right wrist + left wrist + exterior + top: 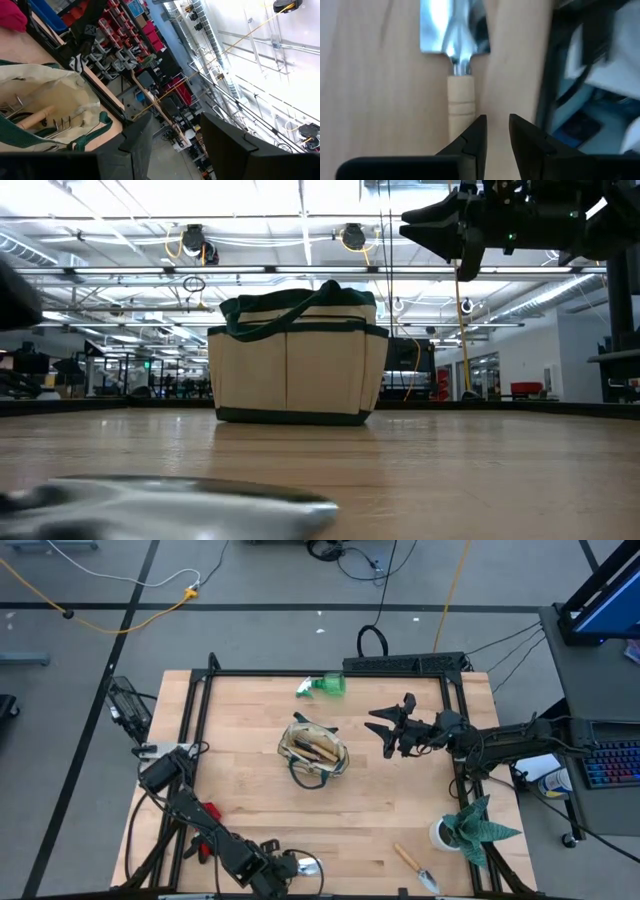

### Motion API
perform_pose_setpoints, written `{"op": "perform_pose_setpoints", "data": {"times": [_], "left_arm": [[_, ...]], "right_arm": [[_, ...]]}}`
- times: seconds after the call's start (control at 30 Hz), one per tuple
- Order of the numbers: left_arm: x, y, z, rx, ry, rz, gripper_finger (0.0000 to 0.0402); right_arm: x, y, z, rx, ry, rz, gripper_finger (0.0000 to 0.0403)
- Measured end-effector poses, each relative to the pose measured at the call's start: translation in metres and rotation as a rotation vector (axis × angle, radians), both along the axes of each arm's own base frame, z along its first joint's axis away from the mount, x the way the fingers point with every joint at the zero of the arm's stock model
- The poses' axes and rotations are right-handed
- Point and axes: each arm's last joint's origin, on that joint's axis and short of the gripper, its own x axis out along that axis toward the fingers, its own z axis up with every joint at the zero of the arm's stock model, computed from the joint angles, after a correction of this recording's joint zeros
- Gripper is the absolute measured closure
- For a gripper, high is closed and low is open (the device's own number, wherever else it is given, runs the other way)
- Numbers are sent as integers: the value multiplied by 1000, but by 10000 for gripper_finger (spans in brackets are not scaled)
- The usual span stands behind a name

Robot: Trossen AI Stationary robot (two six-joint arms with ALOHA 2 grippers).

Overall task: Pick & Place Garden tools in Gardening bag
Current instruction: Put the left brown trowel into the brown gardening bag

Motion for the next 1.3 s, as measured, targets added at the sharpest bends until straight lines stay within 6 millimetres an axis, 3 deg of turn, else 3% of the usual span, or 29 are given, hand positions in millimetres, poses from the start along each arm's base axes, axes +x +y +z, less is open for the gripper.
{"op": "perform_pose_setpoints", "data": {"times": [0.4,0.63,0.8,0.97,1.1,1.3], "left_arm": [[0,6,2,55,20,-19,314],[2,15,36,283,59,-187,314],[2,22,34,386,73,-384,314],[5,35,35,611,46,-507,314],[8,37,34,525,87,-631,314],[6,35,33,482,101,-652,314]], "right_arm": [[0,0,0,-5,1,-1,243],[0,0,0,-5,0,-1,243],[0,0,0,-5,1,-1,243],[0,0,0,-7,1,-1,243],[0,0,0,-8,1,-1,243],[0,0,0,-6,1,-1,243]]}}
